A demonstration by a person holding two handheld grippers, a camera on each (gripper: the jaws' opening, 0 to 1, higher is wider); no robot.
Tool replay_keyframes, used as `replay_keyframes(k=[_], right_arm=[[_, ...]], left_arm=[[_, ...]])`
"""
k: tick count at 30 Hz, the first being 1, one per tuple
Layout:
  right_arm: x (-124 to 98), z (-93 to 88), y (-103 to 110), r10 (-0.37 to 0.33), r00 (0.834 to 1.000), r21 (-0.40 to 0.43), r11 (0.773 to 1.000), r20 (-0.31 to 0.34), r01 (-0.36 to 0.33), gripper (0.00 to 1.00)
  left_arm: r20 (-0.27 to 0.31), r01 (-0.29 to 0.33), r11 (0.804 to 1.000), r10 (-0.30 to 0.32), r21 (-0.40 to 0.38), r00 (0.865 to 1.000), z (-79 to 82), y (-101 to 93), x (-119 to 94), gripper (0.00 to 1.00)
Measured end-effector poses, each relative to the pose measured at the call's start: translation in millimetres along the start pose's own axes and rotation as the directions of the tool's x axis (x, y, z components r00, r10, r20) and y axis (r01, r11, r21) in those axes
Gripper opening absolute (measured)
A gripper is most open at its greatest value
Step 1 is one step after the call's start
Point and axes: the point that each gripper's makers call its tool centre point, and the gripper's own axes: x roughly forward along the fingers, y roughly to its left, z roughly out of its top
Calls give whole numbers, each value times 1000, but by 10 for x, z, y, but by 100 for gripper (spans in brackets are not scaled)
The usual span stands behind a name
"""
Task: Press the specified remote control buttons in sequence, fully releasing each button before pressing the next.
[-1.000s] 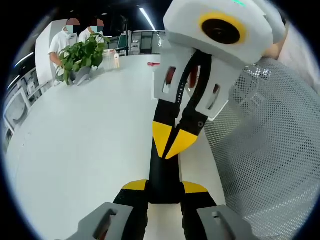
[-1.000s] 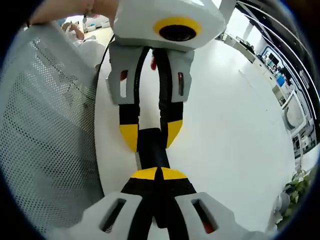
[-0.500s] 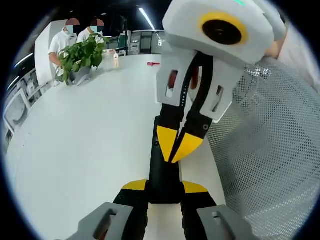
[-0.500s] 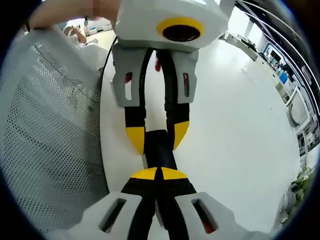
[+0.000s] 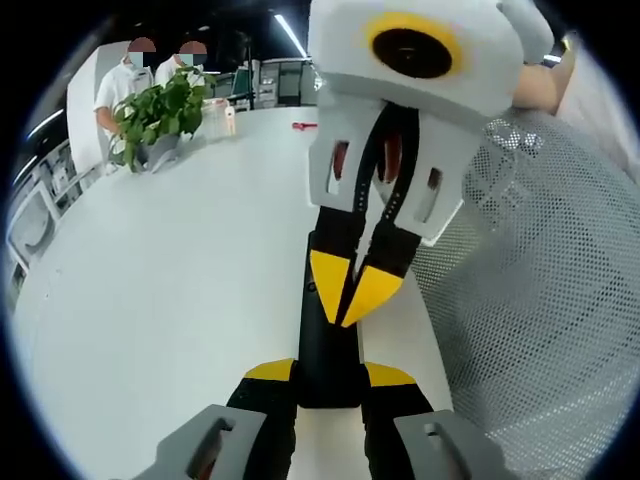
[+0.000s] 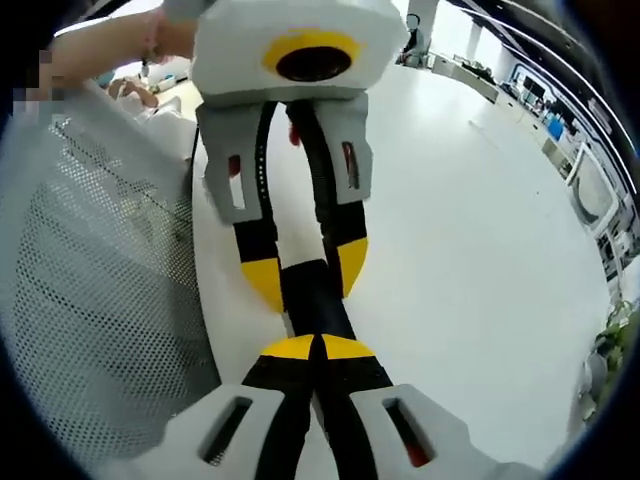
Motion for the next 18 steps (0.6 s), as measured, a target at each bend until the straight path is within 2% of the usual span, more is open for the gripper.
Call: replay_keyframes(k=[4, 7, 8, 14, 18], right_arm=[[-8, -1, -9, 11, 1000, -22, 1000, 9, -10, 0], [-16, -7, -14, 6, 1000, -27, 1000, -4, -6, 0], [-24, -22, -30, -8, 1000, -52, 999, -16, 7, 0], [-43, -57, -67, -17, 1000, -39, 999, -24, 16, 0], [-30, -60, -59, -23, 999, -61, 998, -33, 21, 0]], left_arm=[[3, -1, 1000, 1, -4, 1000, -2, 2, -1, 24], [8, 0, 1000, 1, -9, 1000, 1, -2, -4, 24], [7, 0, 1000, 0, -8, 1000, 2, -4, -6, 24], [7, 3, 1000, -3, -8, 1000, 2, -2, -4, 24], [1, 2, 1000, -2, -3, 1000, 3, -1, -1, 24]])
